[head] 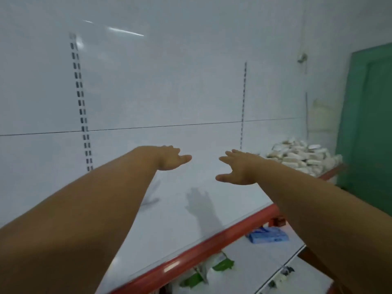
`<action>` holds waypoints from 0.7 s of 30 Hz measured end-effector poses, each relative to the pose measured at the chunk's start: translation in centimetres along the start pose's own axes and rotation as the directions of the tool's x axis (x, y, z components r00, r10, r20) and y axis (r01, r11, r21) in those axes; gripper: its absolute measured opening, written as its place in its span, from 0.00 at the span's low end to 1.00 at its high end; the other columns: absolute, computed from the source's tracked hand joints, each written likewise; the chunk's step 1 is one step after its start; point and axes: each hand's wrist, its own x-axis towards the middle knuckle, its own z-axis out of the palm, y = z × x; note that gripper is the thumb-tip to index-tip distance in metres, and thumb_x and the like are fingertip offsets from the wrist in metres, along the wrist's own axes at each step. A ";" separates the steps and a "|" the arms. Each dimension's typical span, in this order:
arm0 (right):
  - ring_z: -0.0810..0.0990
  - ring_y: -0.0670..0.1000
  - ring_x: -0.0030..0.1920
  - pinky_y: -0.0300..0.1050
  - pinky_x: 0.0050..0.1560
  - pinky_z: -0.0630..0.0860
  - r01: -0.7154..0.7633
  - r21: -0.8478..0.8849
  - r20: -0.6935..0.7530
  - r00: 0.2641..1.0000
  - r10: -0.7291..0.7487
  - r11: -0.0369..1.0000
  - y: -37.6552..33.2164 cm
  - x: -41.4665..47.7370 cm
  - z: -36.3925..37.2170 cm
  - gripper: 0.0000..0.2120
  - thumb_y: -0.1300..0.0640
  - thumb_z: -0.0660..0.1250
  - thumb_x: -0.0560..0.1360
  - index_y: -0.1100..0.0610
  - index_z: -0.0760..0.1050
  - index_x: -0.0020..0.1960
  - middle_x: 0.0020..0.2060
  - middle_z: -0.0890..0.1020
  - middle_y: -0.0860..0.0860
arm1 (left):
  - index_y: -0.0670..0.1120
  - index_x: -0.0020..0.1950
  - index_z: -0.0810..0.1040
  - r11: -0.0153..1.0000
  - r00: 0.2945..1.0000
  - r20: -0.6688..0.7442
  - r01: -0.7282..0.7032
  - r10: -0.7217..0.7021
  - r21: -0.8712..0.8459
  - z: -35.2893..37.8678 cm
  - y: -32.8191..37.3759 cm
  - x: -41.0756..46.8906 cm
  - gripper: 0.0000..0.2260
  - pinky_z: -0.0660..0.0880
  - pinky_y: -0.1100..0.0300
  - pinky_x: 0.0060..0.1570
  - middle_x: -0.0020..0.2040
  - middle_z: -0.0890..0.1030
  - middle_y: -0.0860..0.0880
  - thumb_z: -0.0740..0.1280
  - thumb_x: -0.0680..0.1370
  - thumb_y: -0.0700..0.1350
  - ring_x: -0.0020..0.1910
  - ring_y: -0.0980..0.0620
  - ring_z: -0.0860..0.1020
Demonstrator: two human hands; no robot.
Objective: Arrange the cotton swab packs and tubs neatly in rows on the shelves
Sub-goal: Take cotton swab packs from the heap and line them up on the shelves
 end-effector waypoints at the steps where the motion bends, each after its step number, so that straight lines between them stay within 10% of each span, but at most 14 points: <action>1: 0.45 0.51 0.78 0.54 0.76 0.48 -0.052 0.014 0.004 0.999 0.052 0.999 2.8 -0.9 0.2 0.37 0.34 0.53 0.77 0.50 0.48 0.79 0.78 0.49 0.50 | 0.47 0.80 0.50 0.999 0.999 -0.020 -0.040 0.039 -0.017 0.0 3.1 1.5 0.31 0.45 0.47 0.76 0.80 0.48 0.47 0.47 0.81 0.63 0.79 0.48 0.47; 21: 0.57 0.52 0.76 0.50 0.73 0.55 -0.409 -0.048 0.100 0.906 0.412 0.911 41.3 1.0 4.7 0.32 0.36 0.56 0.78 0.46 0.54 0.77 0.77 0.57 0.48 | 0.50 0.79 0.51 0.914 0.915 0.025 -0.403 0.402 0.047 2.3 30.6 31.4 0.32 0.56 0.51 0.74 0.79 0.56 0.49 0.52 0.80 0.64 0.77 0.48 0.57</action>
